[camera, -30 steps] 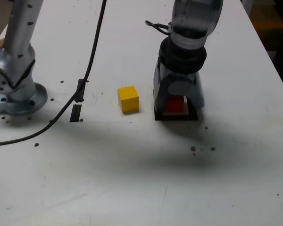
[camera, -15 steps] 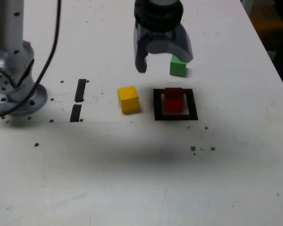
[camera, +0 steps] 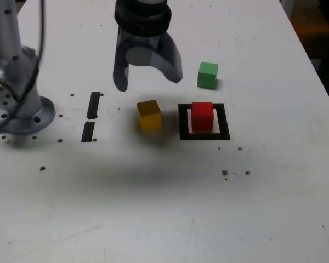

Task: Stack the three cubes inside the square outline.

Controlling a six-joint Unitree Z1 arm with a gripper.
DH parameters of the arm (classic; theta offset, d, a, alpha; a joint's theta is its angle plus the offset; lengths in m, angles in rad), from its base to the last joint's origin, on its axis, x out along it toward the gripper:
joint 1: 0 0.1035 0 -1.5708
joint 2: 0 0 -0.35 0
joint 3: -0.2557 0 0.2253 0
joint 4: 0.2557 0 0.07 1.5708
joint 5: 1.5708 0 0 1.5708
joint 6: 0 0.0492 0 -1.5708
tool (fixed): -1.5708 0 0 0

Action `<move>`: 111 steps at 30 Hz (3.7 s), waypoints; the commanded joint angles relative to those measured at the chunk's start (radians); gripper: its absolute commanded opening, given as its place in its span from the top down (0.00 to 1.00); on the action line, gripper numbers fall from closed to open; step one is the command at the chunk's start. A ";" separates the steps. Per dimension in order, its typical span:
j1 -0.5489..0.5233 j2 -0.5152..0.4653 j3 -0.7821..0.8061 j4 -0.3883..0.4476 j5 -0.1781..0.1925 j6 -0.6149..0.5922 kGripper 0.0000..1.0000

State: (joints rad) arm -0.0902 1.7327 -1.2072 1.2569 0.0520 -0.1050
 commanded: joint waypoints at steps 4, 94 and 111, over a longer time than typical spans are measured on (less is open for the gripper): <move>-0.065 -0.020 0.038 -0.054 -0.083 -0.033 0.00; -0.048 0.345 -0.490 0.138 -0.036 0.008 0.74; -0.033 0.355 -0.472 0.130 -0.046 0.026 0.59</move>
State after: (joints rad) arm -0.1237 2.0837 -1.6761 1.3878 0.0088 -0.0816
